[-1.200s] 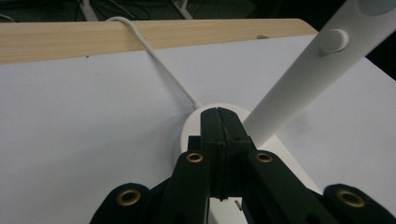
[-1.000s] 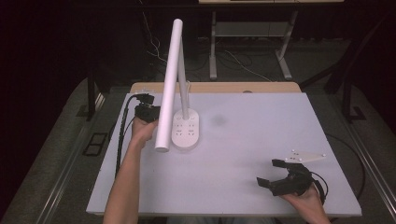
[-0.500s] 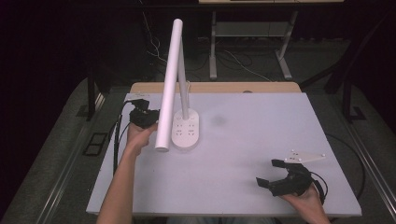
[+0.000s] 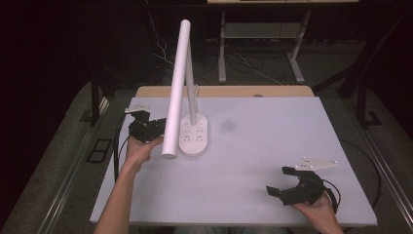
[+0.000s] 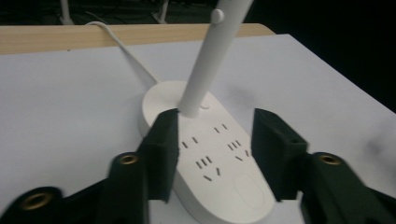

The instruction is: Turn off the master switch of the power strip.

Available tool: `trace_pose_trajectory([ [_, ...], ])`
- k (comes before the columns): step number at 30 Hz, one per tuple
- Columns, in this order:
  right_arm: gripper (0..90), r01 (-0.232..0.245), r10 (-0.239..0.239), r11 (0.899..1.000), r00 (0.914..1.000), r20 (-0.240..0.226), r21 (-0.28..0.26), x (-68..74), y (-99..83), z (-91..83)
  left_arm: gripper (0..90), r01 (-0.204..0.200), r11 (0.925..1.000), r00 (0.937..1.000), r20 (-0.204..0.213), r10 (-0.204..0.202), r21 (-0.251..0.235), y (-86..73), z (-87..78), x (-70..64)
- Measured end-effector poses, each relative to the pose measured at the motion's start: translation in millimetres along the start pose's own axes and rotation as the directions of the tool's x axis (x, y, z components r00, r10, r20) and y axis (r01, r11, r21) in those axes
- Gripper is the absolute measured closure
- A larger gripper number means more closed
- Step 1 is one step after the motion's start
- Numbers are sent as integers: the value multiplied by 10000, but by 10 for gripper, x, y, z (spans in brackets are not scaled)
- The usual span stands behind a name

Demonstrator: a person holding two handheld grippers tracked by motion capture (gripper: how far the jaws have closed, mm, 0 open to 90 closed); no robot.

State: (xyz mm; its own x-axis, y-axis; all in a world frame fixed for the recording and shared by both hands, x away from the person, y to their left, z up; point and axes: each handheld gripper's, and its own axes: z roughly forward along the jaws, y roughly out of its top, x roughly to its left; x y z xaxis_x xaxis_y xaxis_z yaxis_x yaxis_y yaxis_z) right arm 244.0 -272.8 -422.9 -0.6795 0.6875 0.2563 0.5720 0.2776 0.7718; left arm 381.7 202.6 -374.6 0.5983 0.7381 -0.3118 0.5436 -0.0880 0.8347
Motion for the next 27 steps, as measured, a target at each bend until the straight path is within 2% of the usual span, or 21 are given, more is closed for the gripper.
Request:
trace_pose_trajectory([
  [5,2,24,-24,10000,10000,22,-64,1,8,-13,303,-6,9994,9995,308,17,-359,-103,-92,-78],
  [9,2,68,-68,9999,10000,32,-84,3,9,-19,163,-41,9995,9978,662,62,-325,-195,-147,-141],
  [11,2,71,-70,9999,10000,27,-81,5,9,-21,110,-328,9991,9976,605,344,-278,-238,-167,-190],
  [14,2,76,-76,9999,10000,24,-71,4,6,-22,12,-374,9990,9952,892,393,-227,-293,-197,-244],
  [20,2,82,-82,9999,10000,34,-100,5,2,-28,0,-347,9989,9935,1075,380,-316,-423,-285,-354],
  [23,2,83,-83,9999,10000,41,-100,6,2,-27,0,-461,9979,9932,1047,506,-444,-505,-327,-418],
  [27,2,119,-119,9999,9999,33,-88,9,3,-23,0,-628,9973,9925,1027,663,-373,-615,-350,-482],
])
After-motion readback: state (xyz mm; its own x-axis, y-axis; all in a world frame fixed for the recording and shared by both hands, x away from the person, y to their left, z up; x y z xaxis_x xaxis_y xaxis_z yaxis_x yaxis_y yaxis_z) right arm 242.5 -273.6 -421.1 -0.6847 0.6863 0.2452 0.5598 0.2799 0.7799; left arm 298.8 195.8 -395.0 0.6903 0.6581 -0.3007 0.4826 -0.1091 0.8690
